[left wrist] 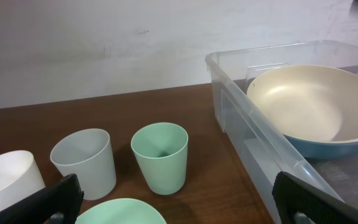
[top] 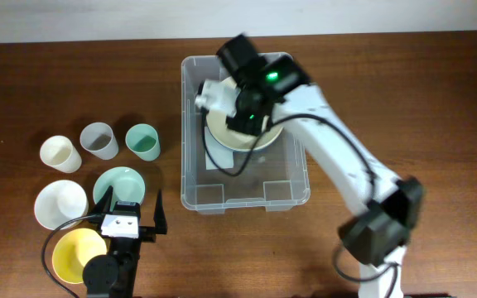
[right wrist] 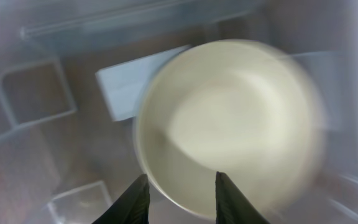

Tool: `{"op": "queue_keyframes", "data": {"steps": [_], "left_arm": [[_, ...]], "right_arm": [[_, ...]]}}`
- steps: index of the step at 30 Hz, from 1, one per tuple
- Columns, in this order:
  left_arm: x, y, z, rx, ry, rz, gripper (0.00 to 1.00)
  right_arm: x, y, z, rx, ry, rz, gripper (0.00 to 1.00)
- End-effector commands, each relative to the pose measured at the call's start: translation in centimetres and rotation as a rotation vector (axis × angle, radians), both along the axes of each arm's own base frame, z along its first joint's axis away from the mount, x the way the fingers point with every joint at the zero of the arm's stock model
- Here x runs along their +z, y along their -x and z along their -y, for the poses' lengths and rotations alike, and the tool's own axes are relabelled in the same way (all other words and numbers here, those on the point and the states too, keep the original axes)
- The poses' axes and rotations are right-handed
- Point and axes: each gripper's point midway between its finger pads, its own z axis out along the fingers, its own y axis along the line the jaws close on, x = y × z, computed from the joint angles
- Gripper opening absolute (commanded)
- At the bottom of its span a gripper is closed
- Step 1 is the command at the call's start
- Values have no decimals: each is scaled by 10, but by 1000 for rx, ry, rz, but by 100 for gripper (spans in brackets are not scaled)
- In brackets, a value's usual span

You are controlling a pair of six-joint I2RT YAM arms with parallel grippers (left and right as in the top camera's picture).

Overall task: Pack container
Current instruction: 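Stack the cream bowl onto the other bowl and open the right gripper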

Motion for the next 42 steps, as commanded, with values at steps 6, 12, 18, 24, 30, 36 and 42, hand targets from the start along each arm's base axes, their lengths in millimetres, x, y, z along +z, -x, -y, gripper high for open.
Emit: {"op": "queue_keyframes", "data": {"steps": [6, 12, 18, 24, 30, 36, 42], "left_arm": [[-2, 0, 3, -19, -4, -5, 100], [-2, 0, 3, -19, -4, -5, 100], [-2, 0, 3, -19, -4, -5, 100], [-2, 0, 0, -1, -5, -5, 100], [-2, 0, 0, -1, -5, -5, 100], [-2, 0, 0, -1, -5, -5, 100], [-2, 0, 0, -1, -5, -5, 100]], "right_arm": [[167, -42, 146, -743, -405, 302, 34], [133, -44, 234, -1059, -622, 5, 77], [89, -49, 228, -1023, -569, -147, 4], [95, -70, 156, -816, -493, 9, 4], [49, -99, 94, -736, -421, 26, 4], [-21, -120, 82, -765, -363, -72, 4], [-69, -133, 78, -776, -325, -116, 4]]}}
